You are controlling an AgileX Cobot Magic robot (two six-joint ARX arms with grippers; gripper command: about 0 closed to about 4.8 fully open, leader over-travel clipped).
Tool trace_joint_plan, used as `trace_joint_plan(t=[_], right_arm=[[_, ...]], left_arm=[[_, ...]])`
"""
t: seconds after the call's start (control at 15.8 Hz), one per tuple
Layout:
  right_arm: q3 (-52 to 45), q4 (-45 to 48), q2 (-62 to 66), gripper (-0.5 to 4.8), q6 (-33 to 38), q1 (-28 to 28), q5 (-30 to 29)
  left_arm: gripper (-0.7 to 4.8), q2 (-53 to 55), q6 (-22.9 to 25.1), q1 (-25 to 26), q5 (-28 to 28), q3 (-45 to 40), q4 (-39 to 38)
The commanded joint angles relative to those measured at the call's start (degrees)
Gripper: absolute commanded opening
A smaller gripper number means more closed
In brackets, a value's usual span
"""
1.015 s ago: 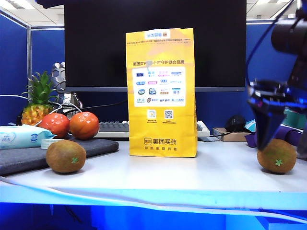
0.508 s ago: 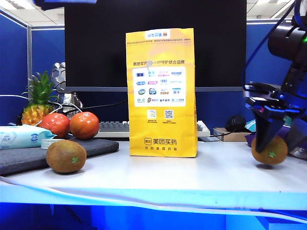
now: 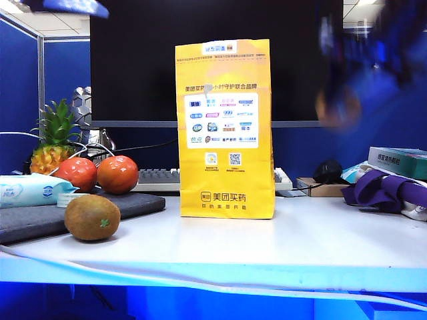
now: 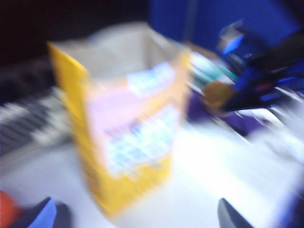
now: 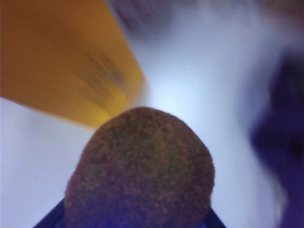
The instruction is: Pick up the kiwifruit and throw it into the yellow paper bag.
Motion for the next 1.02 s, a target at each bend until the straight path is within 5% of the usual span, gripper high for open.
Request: trace_joint_plan(t=[0.06,0.32,0.57,0.82,0.89,0.95,1.02], right_arm=[[6.95,-0.7,-3.63,0.8,0.55,0.26,-11.39],[11.65,6.75,-4.44,0.79,0.48,4.04,-22.34],[11.65,20.35,-0.79,0.49,1.55,6.16,-23.15],[11.65,29.75,5.46,0.56,4.98,6.16,-23.89],[11.65,32.46,6.32,1.86,6.58,6.19,-24.55],[11.65,33.9,6.36,4.79,6.62,6.19,-24.13],[11.65,36.15,6.36,4.79,8.26,6.19,-22.97]], left_arm=[[4.79,-0.31,-0.31,0.02,-3.5,0.22,5.6],[4.79,-0.11,0.31,0.02,3.82,0.2,10.97],[4.79,-0.04,0.2,0.02,9.92,0.2,12.15],[4.79,-0.04,-0.37,0.02,9.53,0.2,12.02],[4.79,0.09,-0.37,0.02,9.53,0.2,12.04],[4.79,0.33,-0.37,0.02,9.53,0.2,12.0],[4.79,0.66,-0.61,0.02,9.53,0.2,12.0]])
